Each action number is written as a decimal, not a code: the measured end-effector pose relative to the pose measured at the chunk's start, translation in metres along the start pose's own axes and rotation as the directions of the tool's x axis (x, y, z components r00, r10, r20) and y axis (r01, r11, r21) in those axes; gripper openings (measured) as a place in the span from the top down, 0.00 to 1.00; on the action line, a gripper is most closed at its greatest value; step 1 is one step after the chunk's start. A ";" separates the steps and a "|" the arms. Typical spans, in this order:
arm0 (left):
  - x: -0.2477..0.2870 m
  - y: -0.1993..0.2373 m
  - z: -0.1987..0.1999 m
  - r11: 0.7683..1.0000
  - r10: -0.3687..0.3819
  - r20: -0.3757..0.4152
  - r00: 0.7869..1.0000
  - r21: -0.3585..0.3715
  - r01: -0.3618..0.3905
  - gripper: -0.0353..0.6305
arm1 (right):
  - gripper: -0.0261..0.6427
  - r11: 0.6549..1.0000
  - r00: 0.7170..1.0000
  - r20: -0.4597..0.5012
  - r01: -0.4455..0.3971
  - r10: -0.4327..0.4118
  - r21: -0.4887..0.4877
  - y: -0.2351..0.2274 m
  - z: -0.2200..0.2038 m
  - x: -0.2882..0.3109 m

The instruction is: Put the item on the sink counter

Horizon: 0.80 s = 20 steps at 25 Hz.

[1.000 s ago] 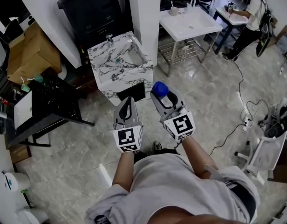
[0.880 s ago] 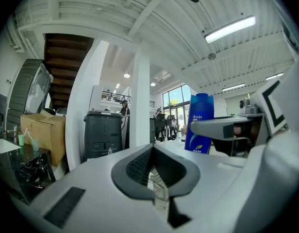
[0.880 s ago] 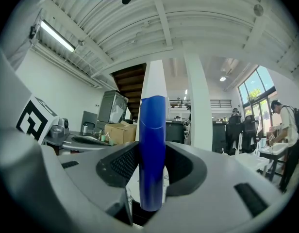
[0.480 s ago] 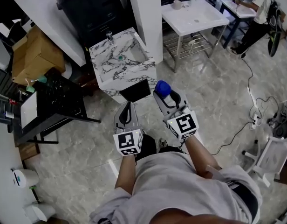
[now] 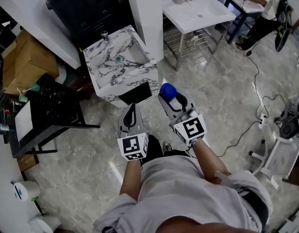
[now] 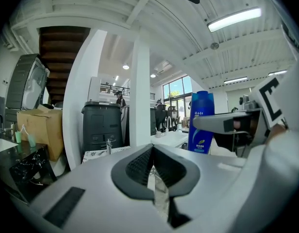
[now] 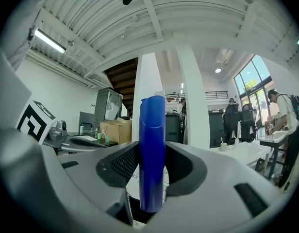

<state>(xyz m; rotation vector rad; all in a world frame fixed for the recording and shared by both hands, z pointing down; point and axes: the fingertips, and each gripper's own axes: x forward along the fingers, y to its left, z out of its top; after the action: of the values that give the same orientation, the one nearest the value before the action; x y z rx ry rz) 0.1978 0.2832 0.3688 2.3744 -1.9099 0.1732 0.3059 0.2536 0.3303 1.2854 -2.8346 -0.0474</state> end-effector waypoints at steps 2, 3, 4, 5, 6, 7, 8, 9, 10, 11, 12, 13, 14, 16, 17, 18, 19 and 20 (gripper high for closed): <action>0.010 0.007 -0.003 1.000 -0.002 -0.008 1.000 -0.008 0.002 0.93 | 0.73 1.000 1.000 -0.003 -0.010 0.010 -0.004 0.000 -0.001 0.012; 0.015 0.012 -0.004 1.000 -0.003 -0.012 1.000 -0.011 0.003 0.93 | 0.73 1.000 1.000 -0.005 -0.013 0.013 -0.004 -0.001 -0.002 0.019; 0.020 0.017 -0.006 1.000 -0.003 -0.015 1.000 -0.014 0.003 0.93 | 0.73 1.000 1.000 -0.007 -0.016 0.016 -0.004 -0.001 -0.003 0.026; 0.025 0.023 -0.007 1.000 -0.003 -0.019 1.000 -0.017 0.003 0.93 | 0.73 1.000 1.000 -0.010 -0.018 0.018 -0.005 -0.001 -0.004 0.034; 0.030 0.030 -0.008 1.000 -0.002 -0.021 1.000 -0.020 0.001 0.93 | 0.73 1.000 1.000 -0.012 -0.020 0.020 -0.005 -0.001 -0.005 0.042; 0.035 0.037 -0.008 1.000 -0.001 -0.022 1.000 -0.023 0.000 0.93 | 0.73 1.000 1.000 -0.015 -0.023 0.023 -0.005 0.000 -0.006 0.050; 0.041 0.045 -0.008 1.000 0.000 -0.023 1.000 -0.026 0.000 0.93 | 0.73 1.000 1.000 -0.016 -0.026 0.025 -0.005 0.000 -0.006 0.059; 0.048 0.052 -0.007 1.000 -0.002 -0.023 1.000 -0.028 0.001 0.93 | 0.73 1.000 0.999 -0.018 -0.027 0.027 -0.004 0.000 -0.006 0.068; 0.054 0.059 -0.007 1.000 -0.005 -0.022 1.000 -0.030 0.004 0.93 | 0.73 1.000 0.999 -0.020 -0.028 0.028 -0.004 -0.001 -0.006 0.077; 0.061 0.066 -0.006 0.999 -0.009 -0.022 1.000 -0.032 0.008 0.93 | 0.73 1.000 0.999 -0.023 -0.028 0.028 -0.004 -0.001 -0.006 0.086; 0.067 0.073 -0.005 0.999 -0.015 -0.022 1.000 -0.034 0.014 0.93 | 0.73 1.000 0.999 -0.026 -0.027 0.027 -0.004 -0.001 -0.007 0.095; 0.074 0.080 -0.004 0.999 -0.021 -0.023 1.000 -0.035 0.020 0.93 | 0.73 1.000 0.999 -0.027 -0.026 0.026 -0.004 -0.002 -0.006 0.105; 0.080 0.086 -0.003 0.999 -0.028 -0.026 0.999 -0.037 0.027 0.93 | 0.73 1.000 0.999 -0.029 -0.025 0.025 -0.005 -0.002 -0.005 0.113; 0.093 0.097 -0.002 0.998 -0.046 -0.036 0.998 -0.042 0.044 0.93 | 0.73 1.000 0.999 -0.030 -0.021 0.021 -0.006 -0.004 -0.002 0.130; 0.099 0.102 0.000 0.998 -0.053 -0.039 0.998 -0.043 0.052 0.93 | 0.73 1.000 0.999 -0.030 -0.018 0.018 -0.007 -0.004 0.000 0.138; 0.105 0.109 0.001 0.997 -0.060 -0.040 0.997 -0.043 0.058 0.93 | 0.73 1.000 0.999 -0.031 -0.016 0.015 -0.008 -0.005 0.002 0.145; 0.110 0.115 0.002 0.997 -0.065 -0.040 0.997 -0.045 0.063 0.93 | 0.73 1.000 0.999 -0.032 -0.013 0.013 -0.010 -0.005 0.003 0.153; 0.115 0.122 0.002 0.997 -0.070 -0.039 0.997 -0.048 0.068 0.93 | 0.73 1.000 0.999 -0.034 -0.011 0.010 -0.012 -0.004 0.003 0.161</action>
<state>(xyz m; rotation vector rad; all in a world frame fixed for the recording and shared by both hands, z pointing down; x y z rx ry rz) 0.1030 0.1456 0.3829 2.3830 -1.7914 0.1689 0.2028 0.1301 0.3297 1.2564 -2.8075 -0.0423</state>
